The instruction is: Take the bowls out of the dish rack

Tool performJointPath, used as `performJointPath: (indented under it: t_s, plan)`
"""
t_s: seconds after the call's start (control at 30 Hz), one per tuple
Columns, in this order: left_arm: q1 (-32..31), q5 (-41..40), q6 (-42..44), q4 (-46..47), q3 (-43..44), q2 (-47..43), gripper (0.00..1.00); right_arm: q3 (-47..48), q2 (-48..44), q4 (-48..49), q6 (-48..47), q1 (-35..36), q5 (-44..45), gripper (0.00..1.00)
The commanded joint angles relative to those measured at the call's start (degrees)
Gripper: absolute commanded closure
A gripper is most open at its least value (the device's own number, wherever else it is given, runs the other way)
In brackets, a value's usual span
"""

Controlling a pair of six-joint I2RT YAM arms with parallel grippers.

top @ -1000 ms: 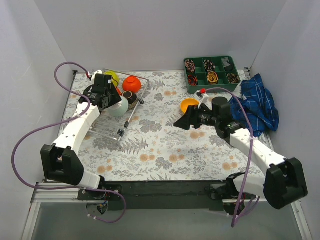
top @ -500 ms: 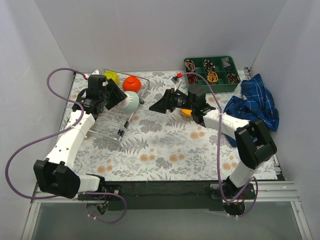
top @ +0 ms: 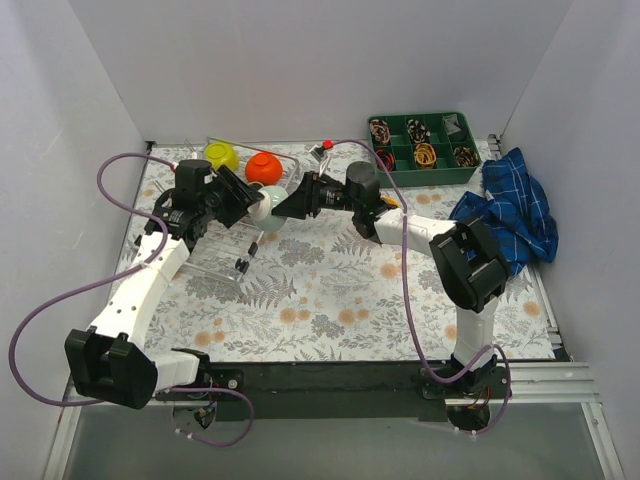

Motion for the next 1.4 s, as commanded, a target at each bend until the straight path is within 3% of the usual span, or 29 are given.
performJointPath:
  t_s: [0.0,0.07,0.1,0.17,0.2,0.3,0.33,0.4,0.43,0.5,0.53,0.6,0.77,1.0,1.37]
  plan:
    - [-0.37,3.26,-3.09,5.07,-2.42,-3.83,1.00,3.39,0.29,6.19,1.56,0.94,-2.47,0.55]
    - [-0.37,3.17,-2.75,5.60,-4.00,-4.18,1.00,2.77,-0.41,6.55,1.47,0.94,-3.08,0.74]
    - [-0.37,2.82,-2.48,5.69,-4.36,-4.53,1.00,2.42,-0.85,6.72,1.12,0.94,-3.26,0.89]
    - [-0.37,1.86,-1.00,5.78,-4.71,-4.71,0.94,0.67,-2.43,6.55,0.51,0.94,-3.61,0.99]
    - [-0.37,1.33,-0.46,5.86,-4.62,-4.80,0.80,0.05,-3.13,6.29,-0.28,0.85,-3.96,0.99]
    - [-0.37,-1.13,2.86,5.43,-4.10,-5.23,0.58,-2.76,-6.29,3.31,-3.00,0.41,-5.02,0.99]
    - [-0.37,-2.01,3.84,4.73,-3.84,-5.15,0.46,-3.38,-7.35,-1.58,-6.58,0.32,-5.11,0.99]
    - [-0.37,-5.07,7.69,3.94,-2.52,-5.32,0.34,-4.52,-11.04,-9.32,-12.47,-0.46,-4.15,0.99]
    - [-0.28,-6.05,9.11,2.89,-2.08,-5.50,0.23,-4.27,-12.36,-21.80,-15.98,-0.55,-1.62,0.99]
    - [-0.37,-10.59,12.10,1.48,-1.20,-5.76,0.16,-1.64,-15.61,-35.65,-29.25,-0.73,2.60,0.99]
    - [-0.37,-11.67,14.98,0.34,-0.50,-5.94,0.09,-0.41,-17.01,-47.82,-33.64,-0.73,7.85,0.99]
    - [-0.37,-14.31,17.55,-0.72,-0.32,-6.46,0.04,1.70,-18.25,-58.09,-42.97,-0.73,13.58,0.99]
    - [-0.37,-21.87,25.19,-3.01,-1.28,-7.26,0.02,2.24,-21.24,-80.42,-53.44,-0.64,33.71,0.99]
    - [-0.37,-25.66,28.63,-4.15,-2.25,-6.91,0.02,-0.66,-22.57,-88.55,-56.71,-0.64,54.98,0.99]
    - [-0.37,-25.75,30.39,-4.42,-2.43,-6.29,0.02,-0.13,-12.20,-88.55,-56.71,-0.64,60.81,0.99]
